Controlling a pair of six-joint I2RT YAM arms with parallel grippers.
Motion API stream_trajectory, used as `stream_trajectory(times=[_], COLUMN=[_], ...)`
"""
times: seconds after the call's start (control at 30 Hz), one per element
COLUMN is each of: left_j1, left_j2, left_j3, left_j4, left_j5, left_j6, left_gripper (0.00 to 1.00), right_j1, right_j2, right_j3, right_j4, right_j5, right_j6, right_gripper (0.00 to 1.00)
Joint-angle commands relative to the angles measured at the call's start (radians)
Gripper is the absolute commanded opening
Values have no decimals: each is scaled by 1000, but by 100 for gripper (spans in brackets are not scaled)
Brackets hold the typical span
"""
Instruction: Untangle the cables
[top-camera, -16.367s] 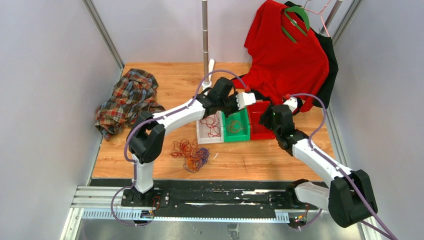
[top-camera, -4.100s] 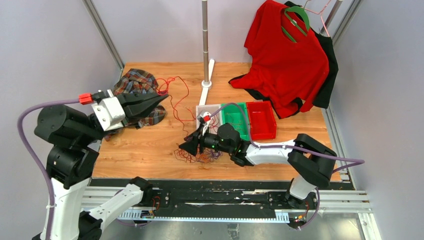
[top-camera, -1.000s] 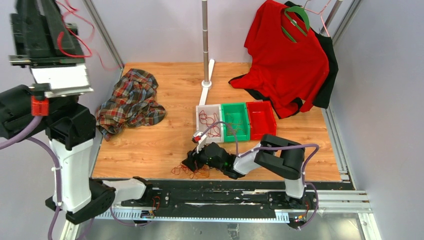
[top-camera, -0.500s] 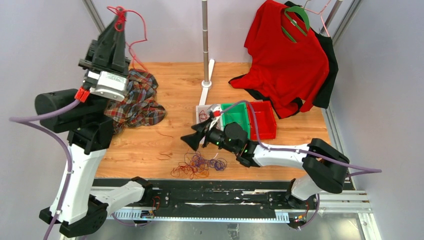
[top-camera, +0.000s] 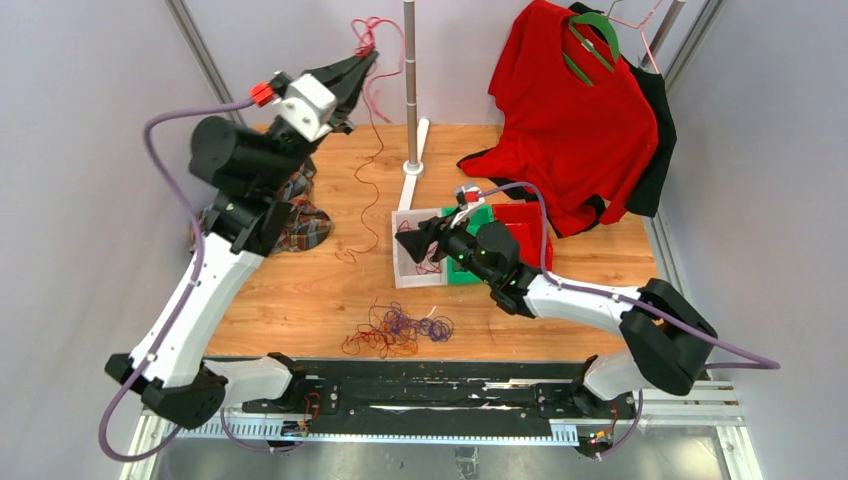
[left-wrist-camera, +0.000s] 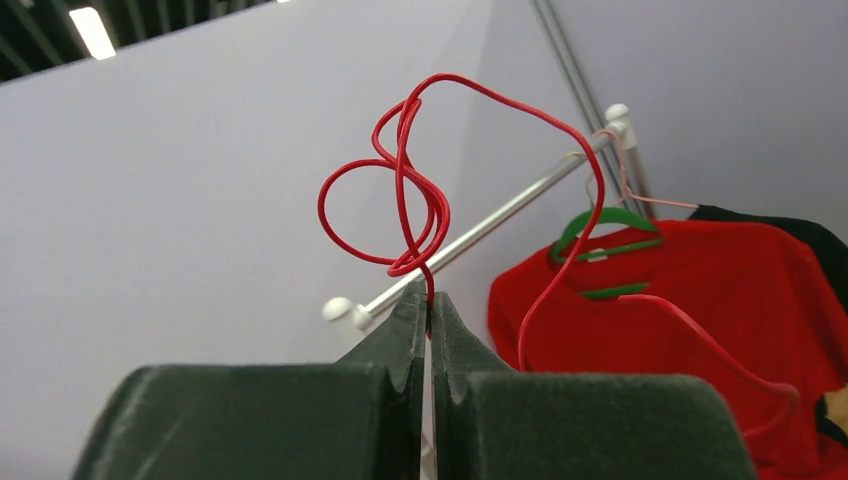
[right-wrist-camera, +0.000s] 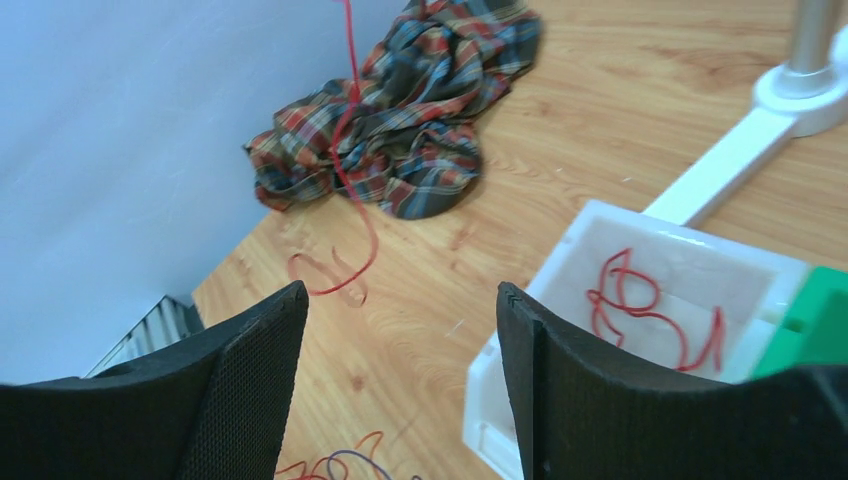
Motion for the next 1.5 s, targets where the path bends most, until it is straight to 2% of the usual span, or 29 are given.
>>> stream_trajectory(times=[0.0, 0.33, 0.63, 0.97, 1.1, 1.27, 1.47], left_j1=[-49, -75, -80, -81, -81, -81, -81], left_j2=[57, 139, 176, 120, 129, 145, 172], left_j3=[55, 119, 129, -54, 6, 101, 211], left_j4=[1, 4, 6, 18, 39, 60, 72], left_j5=[7, -16, -17, -40, -86, -75, -80], left_j6=[-31, -4, 0, 31, 51, 50, 30], left_gripper=[0, 0, 0, 0, 0, 0, 0], right_j1=[-61, -162, -192, -212, -215, -214, -214], right_j2=[-55, -69, -26, -53, -44, -36, -48], right_j3=[-26, -42, -53, -95, -98, -87, -93], right_j4=[-54, -197, -189, -182, -178, -164, -170], right_j5=[63, 97, 73, 76, 56, 27, 26], right_j6=[-2, -24, -17, -19, -17, -8, -8], right_gripper=[69, 67, 65, 64, 62, 55, 55])
